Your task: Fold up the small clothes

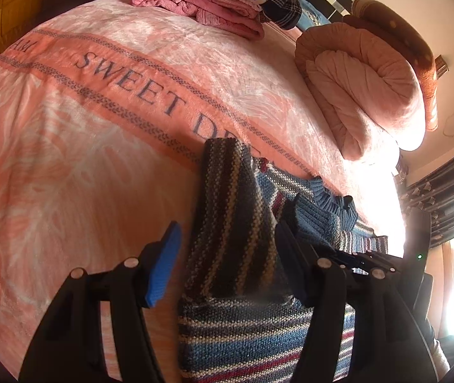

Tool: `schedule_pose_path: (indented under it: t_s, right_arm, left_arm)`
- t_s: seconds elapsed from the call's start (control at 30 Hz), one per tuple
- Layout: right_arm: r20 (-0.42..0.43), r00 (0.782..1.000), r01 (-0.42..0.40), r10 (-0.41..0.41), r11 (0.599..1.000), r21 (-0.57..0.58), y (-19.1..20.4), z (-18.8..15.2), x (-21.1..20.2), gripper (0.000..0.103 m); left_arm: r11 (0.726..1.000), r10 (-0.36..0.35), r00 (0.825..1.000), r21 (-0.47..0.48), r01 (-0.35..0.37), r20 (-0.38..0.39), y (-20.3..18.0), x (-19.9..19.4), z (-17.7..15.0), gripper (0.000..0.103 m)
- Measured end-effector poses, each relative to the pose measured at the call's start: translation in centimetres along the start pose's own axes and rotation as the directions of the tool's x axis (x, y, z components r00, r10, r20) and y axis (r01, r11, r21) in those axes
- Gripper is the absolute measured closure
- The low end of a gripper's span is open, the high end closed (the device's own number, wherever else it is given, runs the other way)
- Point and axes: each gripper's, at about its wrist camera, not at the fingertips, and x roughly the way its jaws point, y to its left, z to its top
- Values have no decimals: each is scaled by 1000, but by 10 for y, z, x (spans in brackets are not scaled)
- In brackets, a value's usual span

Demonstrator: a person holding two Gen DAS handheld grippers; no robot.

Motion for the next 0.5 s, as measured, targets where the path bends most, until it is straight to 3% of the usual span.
schedule_pose_path:
  t_s: [0.13,0.23,0.37,0.4,0.5]
  right_arm:
    - [90,989,-135,121,976,172,-50,-12,-32,90]
    - [135,977,-198,165,938,284,-92,-32,-47,90]
    - [128,975,-217,180,893,394,-143,-66,-45,87]
    - [111,977,-214,184,881,423,-157,-74,-39,81]
    - [134,953,-299,271,793,531,-196,-102,-31,74]
  left_arm:
    - [1000,2,1000,15,-2,-2,-4,2,-1,42]
    - [1000,5,1000,28,-5,-11,-8,5,-4,42]
    - [999,17,999,49,-15,-29,-13,13,-8,42]
    - [998,20,999,52,-18,-35,-14,15,-9,42]
    - [998,19,999,63,-16,-44,-16,17,-12,42]
